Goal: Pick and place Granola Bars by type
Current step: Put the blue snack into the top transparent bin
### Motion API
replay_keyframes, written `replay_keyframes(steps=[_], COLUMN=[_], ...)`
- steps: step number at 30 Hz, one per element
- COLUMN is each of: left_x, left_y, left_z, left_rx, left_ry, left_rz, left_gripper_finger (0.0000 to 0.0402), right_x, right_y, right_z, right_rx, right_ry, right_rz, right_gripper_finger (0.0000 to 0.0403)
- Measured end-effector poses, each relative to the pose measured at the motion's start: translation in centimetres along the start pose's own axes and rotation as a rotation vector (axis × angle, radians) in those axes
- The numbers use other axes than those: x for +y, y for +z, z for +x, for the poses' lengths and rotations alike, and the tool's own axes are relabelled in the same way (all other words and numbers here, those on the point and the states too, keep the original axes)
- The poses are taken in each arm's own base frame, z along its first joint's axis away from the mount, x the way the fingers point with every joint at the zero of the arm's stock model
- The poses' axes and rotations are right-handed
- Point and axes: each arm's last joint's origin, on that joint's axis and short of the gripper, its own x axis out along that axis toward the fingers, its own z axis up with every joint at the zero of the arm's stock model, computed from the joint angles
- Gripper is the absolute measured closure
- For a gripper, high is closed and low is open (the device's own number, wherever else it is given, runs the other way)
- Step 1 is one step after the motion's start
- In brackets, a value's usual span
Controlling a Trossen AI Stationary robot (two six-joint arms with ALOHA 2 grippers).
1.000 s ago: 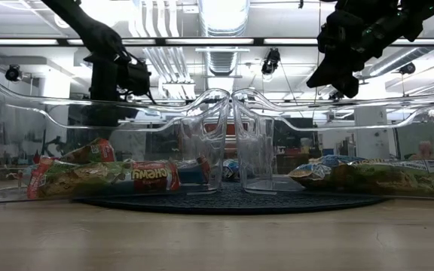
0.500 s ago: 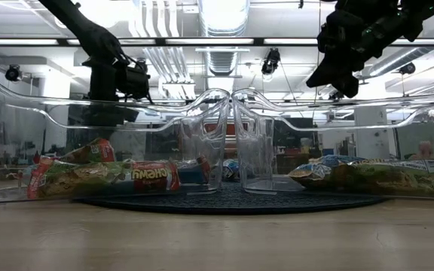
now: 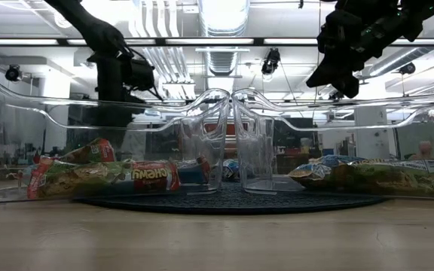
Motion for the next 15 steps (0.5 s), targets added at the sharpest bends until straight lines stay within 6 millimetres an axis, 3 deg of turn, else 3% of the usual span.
replay_keyframes(steps=[7,11,15], left_x=[-2.7,-4.4,-4.5], left_y=[1.6,2.7,3.1], left_z=[-1.6,-2.0,-1.8], left_rx=[-0.121,-0.231,-0.277], left_ry=[-0.117,-0.181,-0.130], left_rz=[-0.054,-0.208,-0.318], left_gripper_finger=[0.0141,0.0141,0.0141], right_x=[0.0,0.0,0.0], right_y=[0.0,0.0,0.0], right_z=[0.0,0.0,0.0], right_rx=[0.000,0.000,0.000], right_ry=[0.000,0.000,0.000], right_rz=[0.000,0.000,0.004], right_gripper_finger=[0.0394,0.0394,0.0394])
